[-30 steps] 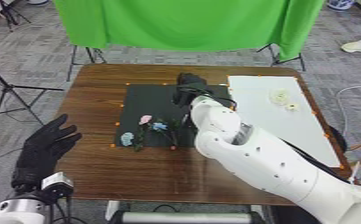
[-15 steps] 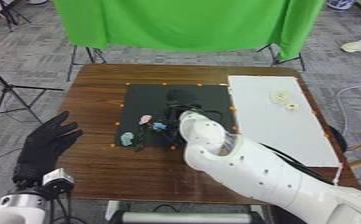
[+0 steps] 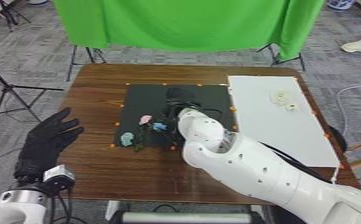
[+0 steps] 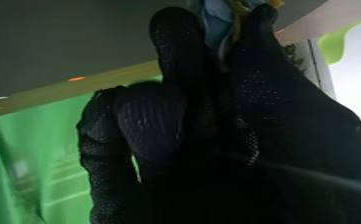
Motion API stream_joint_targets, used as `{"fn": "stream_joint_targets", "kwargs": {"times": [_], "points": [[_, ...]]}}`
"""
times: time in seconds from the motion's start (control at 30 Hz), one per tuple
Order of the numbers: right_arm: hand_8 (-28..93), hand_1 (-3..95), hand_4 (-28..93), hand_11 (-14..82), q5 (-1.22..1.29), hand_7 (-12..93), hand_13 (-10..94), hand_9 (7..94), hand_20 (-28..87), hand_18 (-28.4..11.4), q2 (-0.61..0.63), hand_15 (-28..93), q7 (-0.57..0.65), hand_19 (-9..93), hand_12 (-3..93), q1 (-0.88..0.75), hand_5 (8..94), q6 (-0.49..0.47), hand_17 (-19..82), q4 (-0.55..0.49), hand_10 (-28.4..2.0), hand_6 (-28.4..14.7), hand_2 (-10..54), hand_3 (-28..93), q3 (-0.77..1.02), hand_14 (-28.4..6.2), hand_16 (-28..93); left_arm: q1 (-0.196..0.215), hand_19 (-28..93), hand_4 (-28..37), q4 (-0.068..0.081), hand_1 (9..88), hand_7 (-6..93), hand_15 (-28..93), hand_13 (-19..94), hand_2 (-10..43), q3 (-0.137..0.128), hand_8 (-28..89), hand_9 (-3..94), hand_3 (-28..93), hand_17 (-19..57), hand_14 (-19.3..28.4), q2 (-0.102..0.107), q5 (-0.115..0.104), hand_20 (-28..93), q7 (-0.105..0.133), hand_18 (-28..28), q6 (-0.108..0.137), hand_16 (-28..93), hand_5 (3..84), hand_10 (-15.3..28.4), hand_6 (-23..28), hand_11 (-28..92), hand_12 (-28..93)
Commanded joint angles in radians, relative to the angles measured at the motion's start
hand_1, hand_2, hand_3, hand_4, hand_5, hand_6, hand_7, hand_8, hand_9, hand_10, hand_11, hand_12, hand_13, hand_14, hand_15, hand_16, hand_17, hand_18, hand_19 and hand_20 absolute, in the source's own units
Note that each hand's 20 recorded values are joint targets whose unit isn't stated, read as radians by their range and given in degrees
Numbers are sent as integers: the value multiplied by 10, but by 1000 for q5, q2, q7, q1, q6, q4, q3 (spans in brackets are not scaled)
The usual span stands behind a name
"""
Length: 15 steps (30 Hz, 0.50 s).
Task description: Arrange flowers
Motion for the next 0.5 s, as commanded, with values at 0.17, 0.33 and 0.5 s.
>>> {"fn": "stream_joint_targets", "kwargs": {"times": [0.17,0.33,0.5], "points": [[-35,478,-283,216,-23,275,693,767,328,-231,-18,800,-2,932,326,-21,697,-113,308,-11,-116,-32,-95,839,43,-74,146,16,571,-207,0,242,148,532,253,42,-1,-100,349,808,-116,267,-5,9,32,-5,236,-6,-96,361,204,97,300,99],[-47,467,-283,263,-36,263,682,729,330,-230,-27,802,-4,932,290,-42,675,-162,299,-12,-124,-37,-95,847,76,-75,147,19,570,-207,-2,244,149,531,254,41,0,-100,349,807,-115,266,-8,12,32,-10,235,-7,-97,361,203,97,299,98],[-107,452,-283,319,-21,254,669,686,330,-231,-22,810,7,932,247,-40,650,-184,293,-23,-137,-38,-95,863,85,-79,144,25,571,-206,-4,244,149,532,254,39,-3,-101,348,805,-115,267,-10,12,33,-11,235,-2,-96,361,203,97,299,98]]}}
